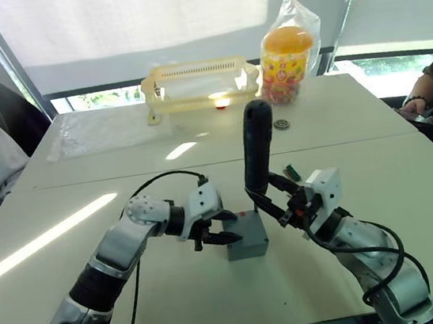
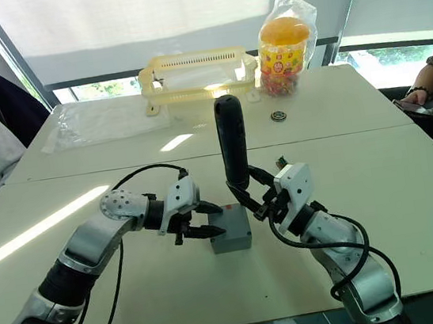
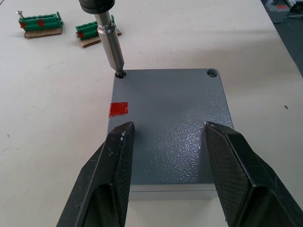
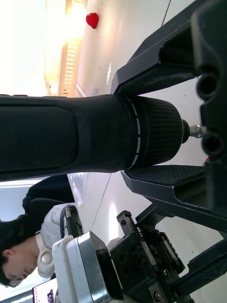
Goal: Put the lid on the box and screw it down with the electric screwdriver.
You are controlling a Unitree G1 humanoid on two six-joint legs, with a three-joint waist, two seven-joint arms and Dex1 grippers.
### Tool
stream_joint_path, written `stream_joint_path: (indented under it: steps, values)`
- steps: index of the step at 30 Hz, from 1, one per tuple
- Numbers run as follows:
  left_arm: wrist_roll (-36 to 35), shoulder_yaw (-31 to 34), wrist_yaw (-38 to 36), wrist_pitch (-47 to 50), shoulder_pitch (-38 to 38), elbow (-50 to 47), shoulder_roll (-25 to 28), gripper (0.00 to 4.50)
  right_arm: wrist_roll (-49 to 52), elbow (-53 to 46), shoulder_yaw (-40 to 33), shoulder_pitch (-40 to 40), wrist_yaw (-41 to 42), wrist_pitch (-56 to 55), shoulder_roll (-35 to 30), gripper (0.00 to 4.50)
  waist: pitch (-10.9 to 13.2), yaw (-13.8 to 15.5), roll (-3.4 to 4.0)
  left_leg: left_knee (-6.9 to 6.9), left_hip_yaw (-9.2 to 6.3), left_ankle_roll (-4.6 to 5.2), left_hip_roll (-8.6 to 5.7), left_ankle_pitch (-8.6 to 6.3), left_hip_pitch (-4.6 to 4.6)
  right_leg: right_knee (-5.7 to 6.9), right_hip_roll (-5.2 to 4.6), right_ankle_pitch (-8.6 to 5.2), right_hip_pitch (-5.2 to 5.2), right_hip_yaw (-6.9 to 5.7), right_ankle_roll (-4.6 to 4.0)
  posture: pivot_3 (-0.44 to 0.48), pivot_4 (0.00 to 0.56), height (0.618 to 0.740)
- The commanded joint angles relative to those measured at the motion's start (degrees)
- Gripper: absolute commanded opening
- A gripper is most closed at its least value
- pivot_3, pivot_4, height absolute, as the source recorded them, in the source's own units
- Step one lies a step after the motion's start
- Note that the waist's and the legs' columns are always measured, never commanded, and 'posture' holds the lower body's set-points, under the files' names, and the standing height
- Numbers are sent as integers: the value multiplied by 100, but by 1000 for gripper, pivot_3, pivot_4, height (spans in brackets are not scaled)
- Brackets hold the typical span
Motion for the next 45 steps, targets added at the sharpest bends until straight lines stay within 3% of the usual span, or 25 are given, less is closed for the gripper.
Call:
stream_joint_path:
  steps: [1, 4, 8, 12, 15, 18, 21, 24, 27, 35, 41, 45]
  values:
    - [166, -148, 2, -14, 64, 82, 15, 2349, 227, -324, -431, -76, -154, 531, -208, 1736, 2, 9, 1, 0, -1, 0, 0, 0, -2, -1, -1, 0, -1, 0, 0, 0, 150, 740]
    - [137, -99, -4, -39, 75, 93, 26, 2349, 810, -722, -894, -466, -271, 1066, -346, 1736, 13, 9, 5, 1, -5, 0, -1, 0, -10, -6, -6, 1, -5, 2, 0, 0, 150, 740]
    - [-68, 133, 21, 81, 87, -66, 38, 2349, 2802, -814, -2028, -1564, -742, 2376, -690, 1736, 50, 5, 31, 6, -5, -1, -1, 1, -28, -9, -11, 6, -19, 5, -3, 0, 150, 740]
    - [-541, 619, 23, 479, -87, -464, 116, 2349, 5035, 327, -3185, -2725, -1692, 3908, -1729, 1736, 78, -4, 56, 0, -7, 0, 1, 1, -62, -12, -10, 10, -53, 2, 2, 0, 150, 740]
    - [-932, 968, -29, 772, -344, -634, 164, 2349, 5807, 1387, -3397, -3168, -1810, 4915, -2745, 1736, 92, 13, 54, -6, -7, 1, 0, 1, -99, -8, -3, 21, -86, -19, 22, 0, 150, 740]
    - [-1235, 1114, -224, 924, -625, -733, 246, 2349, 5560, 2379, -2932, -3317, -1376, 6053, -3960, 1736, 112, 21, 71, -10, -8, 4, -5, 0, -114, -12, -4, 21, -96, -30, 24, 0, 150, 740]
    - [-1305, 1028, -411, 889, -782, -771, 326, 2349, 5057, 2604, -2112, -2838, -340, 6556, -5093, 1736, 119, 6, 86, -12, 5, 23, -9, -10, -122, -24, -7, 17, -103, -22, 30, 0, 150, 740]
    - [-1208, 874, -499, 745, -762, -801, 371, 2349, 4624, 3044, -1488, -2507, 225, 6839, -5588, 1736, 120, -27, 87, -8, 9, 60, -8, -32, -123, -24, -2, 9, -105, -22, 44, 0, 150, 740]
    - [-1177, 770, -491, 725, -732, -844, 348, 2349, 4331, 3423, -1004, -2574, 701, 7106, -5765, 1736, 133, -52, 107, -5, 20, 63, -7, -34, -120, -15, -1, 9, -114, -10, 45, 0, 150, 740]
    - [-1118, 603, -98, 782, -337, -1250, 214, 2349, 3581, 4609, 279, -3549, 989, 7505, -5370, 1736, 145, -31, 119, 10, 27, 54, -6, -29, -111, -9, 5, 13, -111, 1, 40, 0, 150, 740]
    - [-1182, 780, 374, 1044, -122, -1418, 174, 2349, 2817, 5049, 756, -4031, 1289, 7374, -4991, 1736, 148, -24, 115, 11, 27, 50, -8, -26, -114, -9, 4, 21, -110, 4, 54, 0, 150, 740]
    - [-1206, 1156, 639, 1130, -41, -1285, 343, 2349, 2425, 5087, 965, -4204, 1534, 7198, -4857, 3591, 148, -32, 115, 12, 27, 50, -8, -26, -113, -9, 4, 24, -110, 5, 58, 0, 150, 740]
